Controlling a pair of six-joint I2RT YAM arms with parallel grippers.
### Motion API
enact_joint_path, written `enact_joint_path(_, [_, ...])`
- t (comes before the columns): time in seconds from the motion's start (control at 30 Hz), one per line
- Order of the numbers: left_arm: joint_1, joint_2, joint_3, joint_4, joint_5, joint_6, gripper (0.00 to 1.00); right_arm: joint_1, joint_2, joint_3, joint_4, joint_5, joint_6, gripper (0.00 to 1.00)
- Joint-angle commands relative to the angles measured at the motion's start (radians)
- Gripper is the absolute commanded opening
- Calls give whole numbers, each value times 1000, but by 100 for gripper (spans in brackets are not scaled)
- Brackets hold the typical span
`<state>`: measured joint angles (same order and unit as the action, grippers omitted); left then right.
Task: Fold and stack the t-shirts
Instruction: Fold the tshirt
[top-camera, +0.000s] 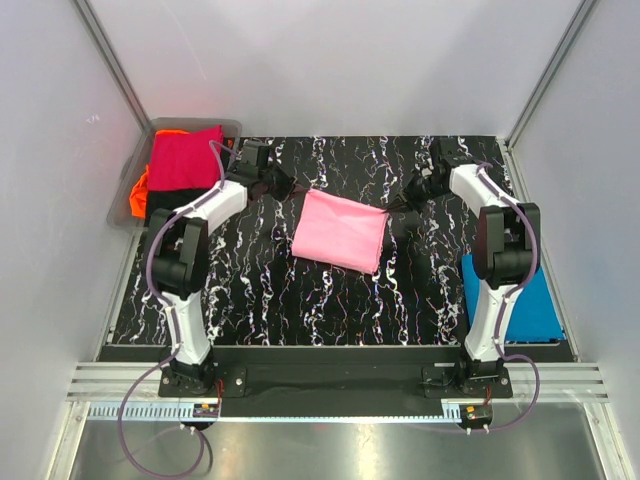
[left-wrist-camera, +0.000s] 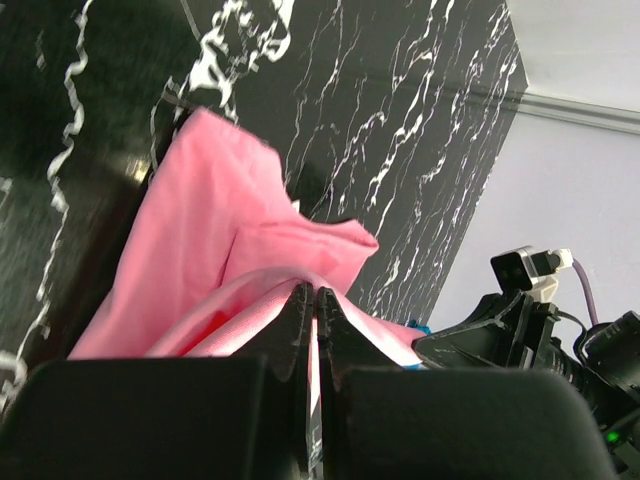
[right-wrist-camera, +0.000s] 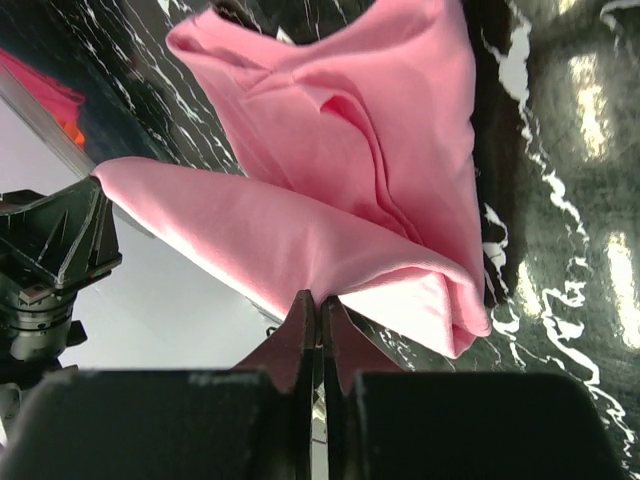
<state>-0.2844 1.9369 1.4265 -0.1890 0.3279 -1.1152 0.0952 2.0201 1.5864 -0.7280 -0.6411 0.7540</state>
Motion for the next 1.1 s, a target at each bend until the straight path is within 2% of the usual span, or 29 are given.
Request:
enact_joint_path(0.0, [11,49,81,69,40,6,0,-17,29,64,6,-29,-18,4])
enact_joint_path(0.27, [21,152,169,88,53,3,0,-41,112,133,6,-51,-24,7])
enact_joint_path(0.43, [28,198,204,92,46,-8,0,-48,175,178,6,-74,-33,15])
enact_joint_path(0.63, [40,261,241,100,49,-18,0,-61,235,233,7,-78,-25,17])
enact_joint_path(0.8, [53,307,279,100,48,-15,0,-66,305,302,7,-95,-16,24])
enact_joint_path(0.9, [57,350,330,105,48,6,7,-72,369,378,4,-94,-24,34])
enact_joint_path(0.93, [59,368,359,91,54,21,17,-80,388,400,2,-88,-31,36])
enact_joint_path(0.97, [60,387,399,65,56,47,21,-90,403,421,-11,-81,-51,38])
enact_joint_path(1.0, [65,417,499,-19,48,120,25,-127,423,461,-23,-68,-64,39])
enact_joint_path(1.07, [67,431,609,-122,27,205,34,-158,425,503,-89,-57,-120,42])
